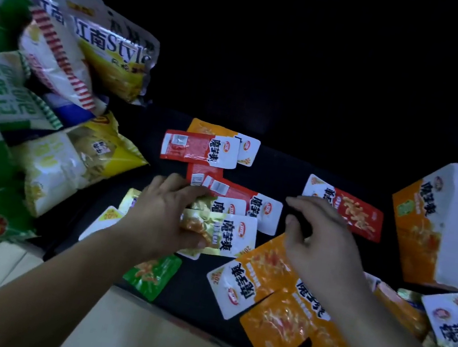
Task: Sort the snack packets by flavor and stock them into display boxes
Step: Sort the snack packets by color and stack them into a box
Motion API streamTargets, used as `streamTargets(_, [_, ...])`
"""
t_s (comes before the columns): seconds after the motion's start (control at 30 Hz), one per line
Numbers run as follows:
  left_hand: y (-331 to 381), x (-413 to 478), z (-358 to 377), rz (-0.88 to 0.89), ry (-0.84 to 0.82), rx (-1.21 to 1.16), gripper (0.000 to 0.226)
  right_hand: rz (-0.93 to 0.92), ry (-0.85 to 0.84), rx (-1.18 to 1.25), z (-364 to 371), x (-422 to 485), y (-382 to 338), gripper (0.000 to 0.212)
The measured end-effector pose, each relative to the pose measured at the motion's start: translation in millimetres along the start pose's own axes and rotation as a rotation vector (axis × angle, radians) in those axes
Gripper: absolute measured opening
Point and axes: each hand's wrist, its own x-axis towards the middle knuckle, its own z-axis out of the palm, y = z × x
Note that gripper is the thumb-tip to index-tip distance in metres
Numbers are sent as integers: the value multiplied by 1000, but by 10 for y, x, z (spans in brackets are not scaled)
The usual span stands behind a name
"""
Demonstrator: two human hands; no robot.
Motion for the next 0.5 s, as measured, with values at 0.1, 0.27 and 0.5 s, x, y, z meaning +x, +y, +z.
streamTargets(0.1, [2, 11, -47, 25, 65, -29, 72, -43, -118, 109, 205, -114, -278, 38])
streamTargets(0.27, [62, -42, -270, -15, 323, -223, 31, 158, -61, 360, 267, -113, -511, 55])
streamTargets(0.5, [573, -109, -698, -192, 585, -953, 23, 245, -111, 723, 80, -8, -917, 49])
